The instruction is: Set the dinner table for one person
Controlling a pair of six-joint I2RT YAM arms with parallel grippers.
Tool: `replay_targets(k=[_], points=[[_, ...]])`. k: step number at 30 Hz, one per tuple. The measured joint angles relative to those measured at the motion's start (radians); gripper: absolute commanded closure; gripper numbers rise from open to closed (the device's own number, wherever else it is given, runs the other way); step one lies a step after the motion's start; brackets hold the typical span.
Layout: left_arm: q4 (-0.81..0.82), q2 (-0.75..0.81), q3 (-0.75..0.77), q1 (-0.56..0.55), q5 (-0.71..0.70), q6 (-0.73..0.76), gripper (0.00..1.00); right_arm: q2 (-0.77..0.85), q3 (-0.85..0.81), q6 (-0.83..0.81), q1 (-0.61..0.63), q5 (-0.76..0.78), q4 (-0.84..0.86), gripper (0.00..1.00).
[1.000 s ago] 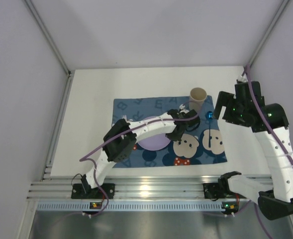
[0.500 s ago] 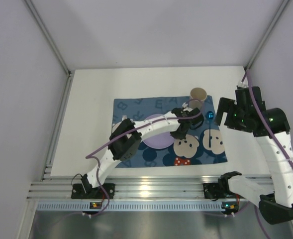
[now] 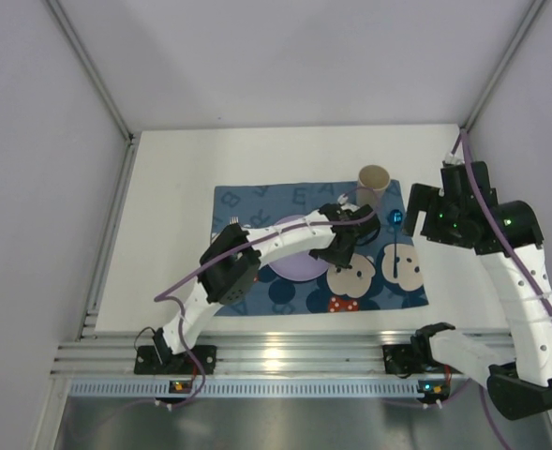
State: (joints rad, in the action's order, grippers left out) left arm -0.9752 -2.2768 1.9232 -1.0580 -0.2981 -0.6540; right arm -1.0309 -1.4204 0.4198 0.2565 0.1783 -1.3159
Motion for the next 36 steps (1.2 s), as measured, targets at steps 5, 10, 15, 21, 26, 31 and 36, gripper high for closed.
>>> replay_targets(k=[5,10,15,21,26,31,36], points=[[-0.051,0.117,0.046,-0.002,-0.027,-0.006,0.28,-0.002,0.001,0.0,0.0,-0.005,0.008,0.09],[-0.024,0.392,-0.046,0.015,-0.067,-0.029,0.18,0.016,0.049,-0.009,0.0,-0.069,0.073,0.06],[0.024,0.804,-0.466,0.111,-0.123,-0.049,0.14,0.128,0.203,-0.012,0.0,-0.232,0.204,0.0],[0.035,1.144,-0.834,0.176,-0.22,-0.054,0.08,0.413,0.47,0.046,0.002,-0.27,0.288,0.0],[0.048,1.365,-0.973,0.182,-0.322,-0.06,0.02,0.713,0.597,0.115,0.002,-0.18,0.317,0.0],[0.096,1.468,-1.02,0.187,-0.437,-0.056,0.01,0.814,0.609,0.177,0.002,-0.116,0.319,0.0],[0.175,1.539,-1.082,0.187,-0.515,-0.013,0.01,0.725,0.609,0.208,0.002,-0.061,0.297,0.0]])
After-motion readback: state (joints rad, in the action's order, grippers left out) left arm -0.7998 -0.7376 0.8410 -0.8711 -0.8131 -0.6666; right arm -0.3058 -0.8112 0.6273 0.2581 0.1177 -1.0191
